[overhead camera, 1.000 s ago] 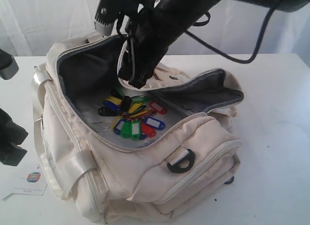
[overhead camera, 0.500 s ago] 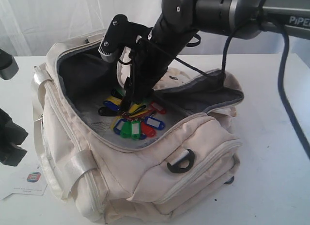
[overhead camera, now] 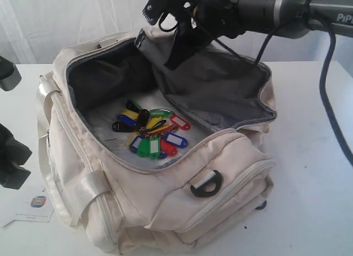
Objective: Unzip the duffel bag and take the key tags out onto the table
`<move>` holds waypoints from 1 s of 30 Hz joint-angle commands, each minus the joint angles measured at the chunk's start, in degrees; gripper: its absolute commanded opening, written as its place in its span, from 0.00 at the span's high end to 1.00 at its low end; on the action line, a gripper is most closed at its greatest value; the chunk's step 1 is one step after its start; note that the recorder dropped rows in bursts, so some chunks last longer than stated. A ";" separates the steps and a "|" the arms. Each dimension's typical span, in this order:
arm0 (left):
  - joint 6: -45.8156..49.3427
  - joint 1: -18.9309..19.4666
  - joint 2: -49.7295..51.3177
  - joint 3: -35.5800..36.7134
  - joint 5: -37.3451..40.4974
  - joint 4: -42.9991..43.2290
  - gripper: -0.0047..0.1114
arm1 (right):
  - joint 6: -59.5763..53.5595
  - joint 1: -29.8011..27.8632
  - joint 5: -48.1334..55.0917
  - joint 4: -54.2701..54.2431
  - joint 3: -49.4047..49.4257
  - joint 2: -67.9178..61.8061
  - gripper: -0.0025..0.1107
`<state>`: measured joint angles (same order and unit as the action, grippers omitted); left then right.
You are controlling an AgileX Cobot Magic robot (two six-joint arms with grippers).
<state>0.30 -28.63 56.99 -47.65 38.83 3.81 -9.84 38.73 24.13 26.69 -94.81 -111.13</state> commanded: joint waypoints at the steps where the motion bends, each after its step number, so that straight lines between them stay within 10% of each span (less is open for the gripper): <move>1: 0.13 -0.10 -0.51 0.26 0.76 -1.47 0.96 | 7.00 -5.69 -3.66 1.86 -0.43 -0.63 0.98; 11: 0.13 -0.10 -0.51 0.26 0.76 -1.59 0.96 | 11.07 -10.86 -3.43 1.50 -0.43 -6.87 0.97; 22: 0.13 -0.10 -0.51 0.26 0.76 -1.59 0.96 | 14.33 -10.74 -1.12 1.27 -0.43 -6.51 0.52; 30: 0.13 -0.10 -0.51 0.26 0.52 -1.57 0.96 | 15.90 -10.25 4.49 1.01 -0.43 5.14 0.49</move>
<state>0.30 -28.63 56.99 -47.65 38.83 2.85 4.91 28.30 25.80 27.78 -95.17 -110.96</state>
